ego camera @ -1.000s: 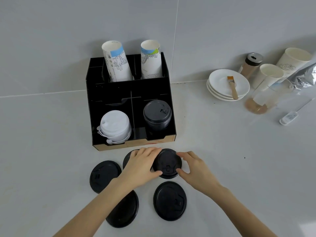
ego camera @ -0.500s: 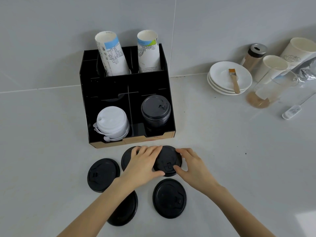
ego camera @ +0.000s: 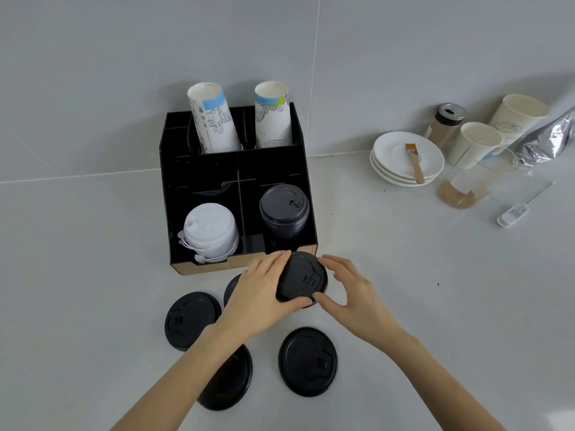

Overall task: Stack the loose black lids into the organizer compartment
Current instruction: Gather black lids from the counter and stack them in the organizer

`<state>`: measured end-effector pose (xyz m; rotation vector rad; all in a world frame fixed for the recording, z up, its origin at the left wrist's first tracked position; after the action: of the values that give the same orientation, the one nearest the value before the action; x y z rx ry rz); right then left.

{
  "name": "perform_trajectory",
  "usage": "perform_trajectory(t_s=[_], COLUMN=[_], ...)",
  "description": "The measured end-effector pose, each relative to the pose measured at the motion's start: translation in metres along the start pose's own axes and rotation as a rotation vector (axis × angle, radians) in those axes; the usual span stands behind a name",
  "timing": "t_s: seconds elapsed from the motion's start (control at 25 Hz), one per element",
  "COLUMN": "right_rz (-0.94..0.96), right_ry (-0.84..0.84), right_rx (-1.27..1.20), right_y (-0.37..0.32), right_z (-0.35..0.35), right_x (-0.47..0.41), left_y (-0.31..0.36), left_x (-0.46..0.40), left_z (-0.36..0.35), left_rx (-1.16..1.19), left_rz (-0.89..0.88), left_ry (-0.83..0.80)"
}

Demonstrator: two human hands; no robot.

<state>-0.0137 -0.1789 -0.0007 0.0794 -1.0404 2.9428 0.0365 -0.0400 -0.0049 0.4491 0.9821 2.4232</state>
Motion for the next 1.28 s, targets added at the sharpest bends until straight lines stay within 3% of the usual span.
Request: perform_trajectory(t_s=[0.4, 0.84, 1.28], right_rz=[0.046, 0.142, 0.119], right_ry=[0.008, 0.1, 0.029], right_rx=[-0.009, 0.11, 0.198], right_y=[-0.012, -0.029, -0.021], right_z=[0.018, 0.046, 0.034], right_x=[-0.005, -0.073, -0.123], left_y=[0.014, 0.017, -0.007], left_x=[0.009, -0.041, -0.083], left_z=[0.024, 0.066, 0.072], left_rx=[0.019, 0.034, 0.038], left_rz=[-0.095, -0.071, 0.011], left_ry=[0.011, 0.225, 0.187])
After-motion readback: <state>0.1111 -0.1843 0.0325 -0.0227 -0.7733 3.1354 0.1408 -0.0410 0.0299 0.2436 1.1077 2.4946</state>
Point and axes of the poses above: each hand's wrist, its own x-axis away from the middle knuckle, its own z-axis out of the back of the hand, y = z × x, the point moved 5 cm from there along -x, towards the middle knuckle, and after that the axes turned 13 degrees about x, right-handed, at the moved point
